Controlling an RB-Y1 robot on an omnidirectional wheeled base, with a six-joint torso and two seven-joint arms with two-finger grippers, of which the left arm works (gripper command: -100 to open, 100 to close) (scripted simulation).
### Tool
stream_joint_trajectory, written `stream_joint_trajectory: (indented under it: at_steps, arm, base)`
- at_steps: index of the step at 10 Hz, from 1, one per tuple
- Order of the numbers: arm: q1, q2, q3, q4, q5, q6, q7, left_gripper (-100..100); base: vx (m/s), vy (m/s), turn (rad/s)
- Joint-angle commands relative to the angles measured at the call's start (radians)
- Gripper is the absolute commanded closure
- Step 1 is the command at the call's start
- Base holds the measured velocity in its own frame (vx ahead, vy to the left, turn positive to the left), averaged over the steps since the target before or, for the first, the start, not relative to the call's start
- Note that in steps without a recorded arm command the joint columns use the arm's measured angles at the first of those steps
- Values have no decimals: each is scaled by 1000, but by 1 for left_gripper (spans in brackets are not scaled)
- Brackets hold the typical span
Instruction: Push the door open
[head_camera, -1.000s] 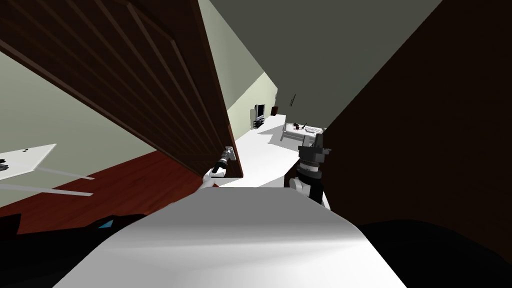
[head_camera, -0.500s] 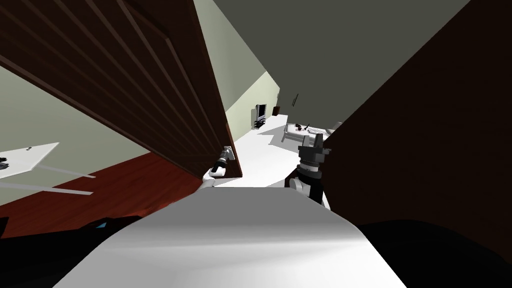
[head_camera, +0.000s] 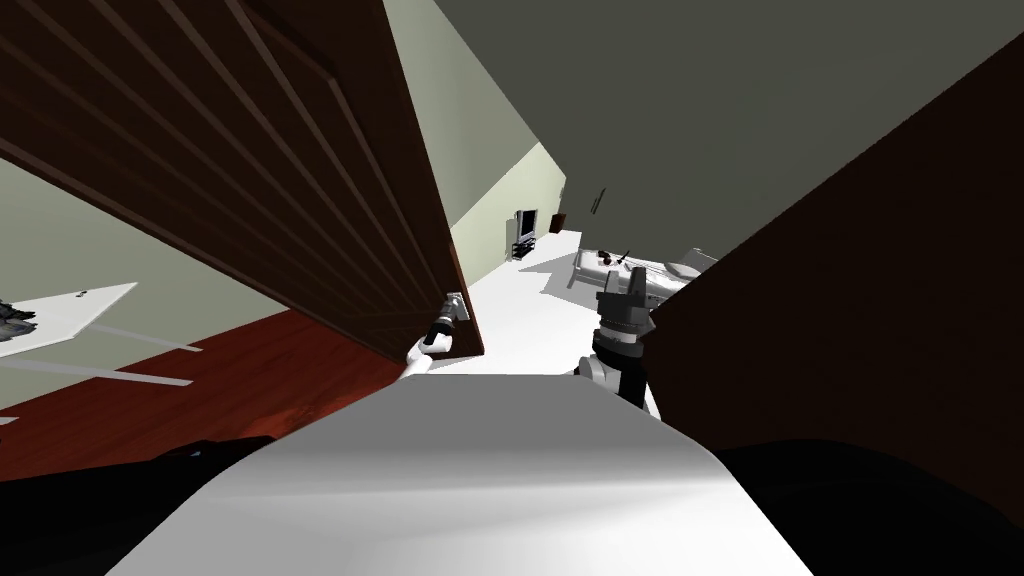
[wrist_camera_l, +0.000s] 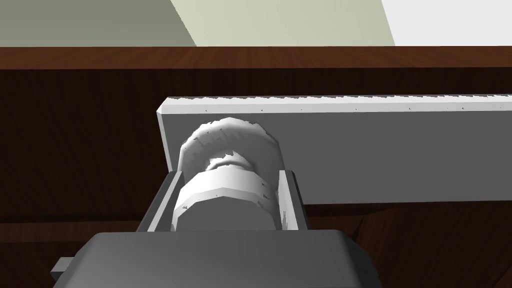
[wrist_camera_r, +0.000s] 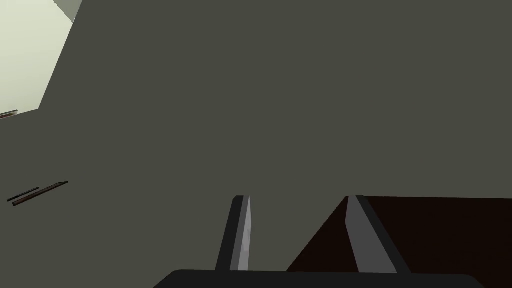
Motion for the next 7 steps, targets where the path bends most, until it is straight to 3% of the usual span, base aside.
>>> stream_joint_trajectory:
  at_steps: [1, 7]
  arm:
    - [-16, 0, 26, 18, 1, -9, -13, 100]
    - [-30, -29, 83, 32, 2, -5, -52, 100]
  base:
    - [198, -59, 105]
    - [187, -101, 106]
